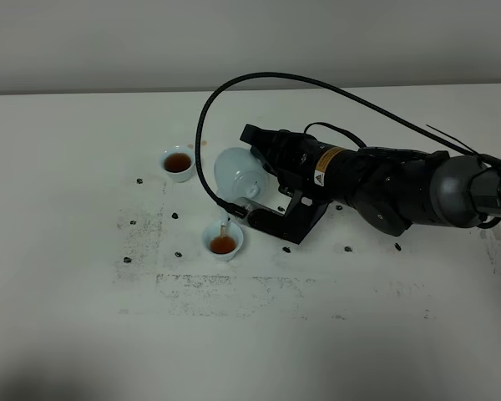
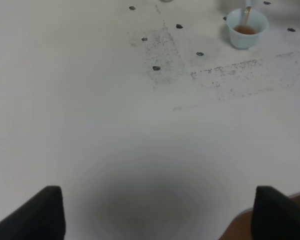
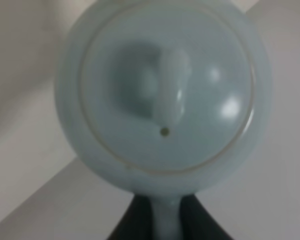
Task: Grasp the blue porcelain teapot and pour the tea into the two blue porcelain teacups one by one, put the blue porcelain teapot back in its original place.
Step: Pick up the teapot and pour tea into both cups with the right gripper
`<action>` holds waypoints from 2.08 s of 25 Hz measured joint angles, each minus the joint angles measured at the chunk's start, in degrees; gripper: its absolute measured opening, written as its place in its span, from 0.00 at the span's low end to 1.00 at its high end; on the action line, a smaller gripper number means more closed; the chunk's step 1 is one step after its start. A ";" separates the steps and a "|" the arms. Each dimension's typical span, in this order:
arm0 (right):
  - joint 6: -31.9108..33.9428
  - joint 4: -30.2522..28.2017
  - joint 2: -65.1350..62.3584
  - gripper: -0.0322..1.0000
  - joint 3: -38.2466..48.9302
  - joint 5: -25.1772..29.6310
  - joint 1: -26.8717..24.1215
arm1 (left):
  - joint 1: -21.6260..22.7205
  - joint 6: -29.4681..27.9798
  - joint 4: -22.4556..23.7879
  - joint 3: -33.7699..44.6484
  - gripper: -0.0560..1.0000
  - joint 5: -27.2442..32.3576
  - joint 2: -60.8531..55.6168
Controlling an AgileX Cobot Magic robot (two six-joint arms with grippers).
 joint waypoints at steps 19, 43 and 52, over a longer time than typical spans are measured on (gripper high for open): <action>-5.08 0.56 0.00 0.07 0.00 -1.03 0.00 | 0.00 0.00 0.00 0.00 0.74 0.00 0.00; -5.59 0.63 0.00 0.07 0.00 -1.23 0.00 | 0.00 0.00 0.00 0.00 0.74 0.00 0.00; -5.59 0.63 0.00 0.07 0.00 -1.23 0.00 | 0.00 0.00 0.00 0.00 0.74 0.00 0.00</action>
